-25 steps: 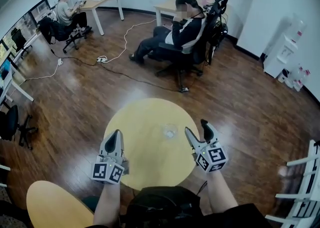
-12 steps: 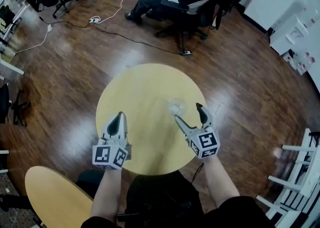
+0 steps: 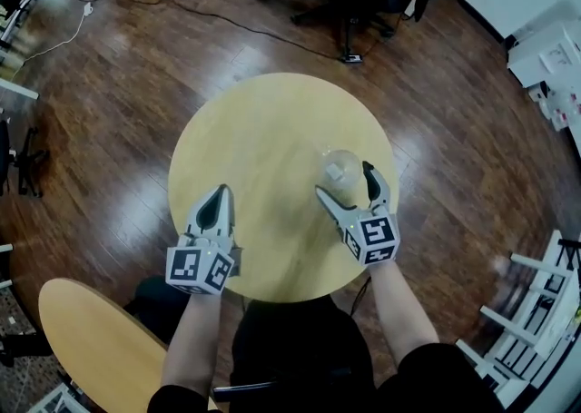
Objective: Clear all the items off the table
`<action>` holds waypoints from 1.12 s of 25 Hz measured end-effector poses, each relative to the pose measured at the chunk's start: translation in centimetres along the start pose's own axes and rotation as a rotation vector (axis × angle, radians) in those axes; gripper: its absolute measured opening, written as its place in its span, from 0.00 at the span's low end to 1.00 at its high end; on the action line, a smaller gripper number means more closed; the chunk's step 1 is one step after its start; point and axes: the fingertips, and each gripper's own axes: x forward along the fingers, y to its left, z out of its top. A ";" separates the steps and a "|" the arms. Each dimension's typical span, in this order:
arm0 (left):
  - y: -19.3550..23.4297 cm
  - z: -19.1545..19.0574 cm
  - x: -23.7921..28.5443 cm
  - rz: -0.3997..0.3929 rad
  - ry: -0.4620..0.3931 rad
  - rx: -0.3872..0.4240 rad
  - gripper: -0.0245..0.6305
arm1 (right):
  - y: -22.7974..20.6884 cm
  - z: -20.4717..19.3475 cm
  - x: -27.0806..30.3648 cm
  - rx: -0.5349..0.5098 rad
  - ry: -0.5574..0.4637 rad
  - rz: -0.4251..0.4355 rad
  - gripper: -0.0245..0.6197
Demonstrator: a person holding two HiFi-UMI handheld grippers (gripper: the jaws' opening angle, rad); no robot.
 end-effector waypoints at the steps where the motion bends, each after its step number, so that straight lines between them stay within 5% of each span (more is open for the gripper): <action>1: 0.3 -0.4 0.1 0.006 0.007 -0.003 0.04 | 0.1 -0.3 0.2 0.000 0.005 -0.003 0.81; 14: 0.0 -3.0 2.6 -0.019 0.056 -0.038 0.04 | -0.4 0.0 2.8 -0.013 -0.052 -0.021 0.81; 28: -0.4 -4.2 2.5 -0.040 0.064 -0.074 0.04 | -0.3 -0.1 3.1 -0.050 -0.081 -0.007 0.69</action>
